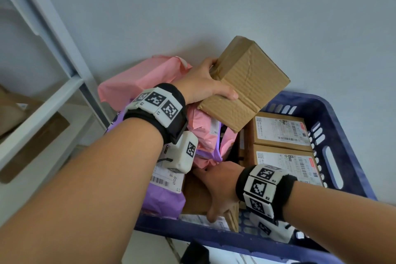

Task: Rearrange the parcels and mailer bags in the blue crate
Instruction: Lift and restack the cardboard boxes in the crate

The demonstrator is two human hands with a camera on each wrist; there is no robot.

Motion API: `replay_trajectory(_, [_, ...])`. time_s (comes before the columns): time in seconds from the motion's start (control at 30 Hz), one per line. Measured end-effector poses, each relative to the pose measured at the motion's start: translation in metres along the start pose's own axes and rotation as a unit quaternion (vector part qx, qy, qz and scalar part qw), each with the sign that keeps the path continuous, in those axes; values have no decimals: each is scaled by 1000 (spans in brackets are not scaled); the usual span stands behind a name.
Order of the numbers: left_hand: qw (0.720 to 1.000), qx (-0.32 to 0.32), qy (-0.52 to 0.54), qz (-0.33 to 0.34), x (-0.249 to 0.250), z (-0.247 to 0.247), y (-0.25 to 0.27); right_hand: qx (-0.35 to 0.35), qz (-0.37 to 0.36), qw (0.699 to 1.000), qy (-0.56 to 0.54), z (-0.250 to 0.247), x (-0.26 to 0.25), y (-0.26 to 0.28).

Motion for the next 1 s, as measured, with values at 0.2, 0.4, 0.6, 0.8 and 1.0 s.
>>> replay_trajectory(0.2, [1000,-10,-12,-6,-1,1,-2,-88,30,995,-45,5,16,6])
replay_trajectory(0.4, [1000,-9,0,-5,-3,1,-4,-125,62,990,25,20,14,-14])
replay_trajectory(0.6, [1000,-14,-3,-9,-6,0,-4,-158,-4,982,102,26,-7,-11])
replay_trajectory(0.8, [1000,-12,-2,-5,-6,0,-4,-60,23,994,90,49,-12,-30])
replay_trajectory(1.0, [1000,-9,2,-3,-6,1,-5,-44,-3,993,107,40,-6,-22])
Point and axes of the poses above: each hand's wrist, its own y-axis away from the middle knuckle, its own z-axis out of the palm, x = y × z, the point moved 6 cm from there along -y, towards the middle knuckle, and after that the axes turned 8 degrees about z, right-handed, at the moved point
